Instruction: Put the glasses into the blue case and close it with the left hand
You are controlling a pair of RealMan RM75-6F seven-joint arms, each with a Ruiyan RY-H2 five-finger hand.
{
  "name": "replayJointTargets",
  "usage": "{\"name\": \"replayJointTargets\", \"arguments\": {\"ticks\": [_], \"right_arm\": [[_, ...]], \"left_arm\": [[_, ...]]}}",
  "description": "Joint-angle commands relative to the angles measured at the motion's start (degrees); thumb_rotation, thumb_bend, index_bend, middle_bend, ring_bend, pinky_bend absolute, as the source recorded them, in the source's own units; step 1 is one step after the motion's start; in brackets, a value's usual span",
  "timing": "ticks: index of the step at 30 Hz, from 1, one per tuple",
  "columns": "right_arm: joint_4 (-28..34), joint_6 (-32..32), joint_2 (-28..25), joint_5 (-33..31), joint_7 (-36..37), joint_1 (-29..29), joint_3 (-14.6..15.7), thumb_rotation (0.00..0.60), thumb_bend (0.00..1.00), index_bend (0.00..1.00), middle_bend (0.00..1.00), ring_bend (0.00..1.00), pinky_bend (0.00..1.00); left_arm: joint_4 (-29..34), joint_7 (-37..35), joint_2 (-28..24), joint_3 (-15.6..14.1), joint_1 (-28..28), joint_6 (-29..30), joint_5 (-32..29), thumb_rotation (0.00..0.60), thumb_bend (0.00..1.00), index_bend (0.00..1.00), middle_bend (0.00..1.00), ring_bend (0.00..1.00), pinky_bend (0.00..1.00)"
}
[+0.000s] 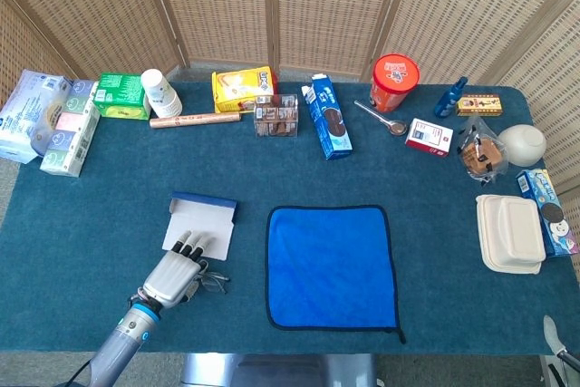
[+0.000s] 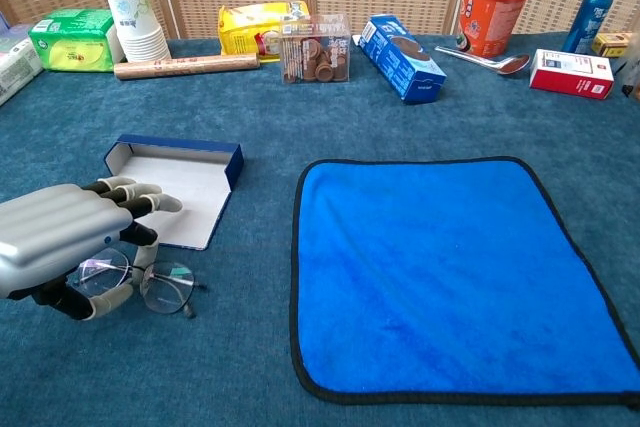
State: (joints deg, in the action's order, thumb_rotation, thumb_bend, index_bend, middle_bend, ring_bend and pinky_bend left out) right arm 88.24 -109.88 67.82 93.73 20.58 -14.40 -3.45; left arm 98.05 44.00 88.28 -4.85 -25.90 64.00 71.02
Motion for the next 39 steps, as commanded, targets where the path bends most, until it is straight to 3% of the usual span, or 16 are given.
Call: {"name": "replayJointTargets", "arguments": {"ticks": [1,16,25,39], "right_arm": [[-0.1,0.0,0.0,-0.1,0.1,0.0,0.0,0.4,0.33,0.07,0.13,0.0,0.1],[-0.5,-0.3,0.2,-0.3,0.9,-0.2,-0.1,0.403,0.33,0.06,0.13,0.0,0.1],[-0.2,-0.6,0.1,0.1,0.7,-0.3,0.0,0.403,0.33,0.05,0.13,0.0,0.1],[0.0,-0.7,0.1,0.3,1.0,-0.2,0.0,0.405,0.33,0.05,0.13,0.0,0.1]], "left_arm": [[0.1,-0.4,0.1,0.1,0.1,0.0,-0.2,0.564,0.42,0.52,0.11,0.0,0.02],[-0.6,-2.2,0.6,0.2,0.4,0.3,0.4,0.561,0.44,0.62,0.2,0.0,0.06],[-0.3,-4.1,0.0,0.6,0.7,1.3,1.9,0.587,0.46,0.65,0.22,0.0,0.07],[1.0,-7.7,-4.1,5.8,-0.2,3.0,0.6,0.591,0.44,0.64,0.22,0.0,0.07]]}}
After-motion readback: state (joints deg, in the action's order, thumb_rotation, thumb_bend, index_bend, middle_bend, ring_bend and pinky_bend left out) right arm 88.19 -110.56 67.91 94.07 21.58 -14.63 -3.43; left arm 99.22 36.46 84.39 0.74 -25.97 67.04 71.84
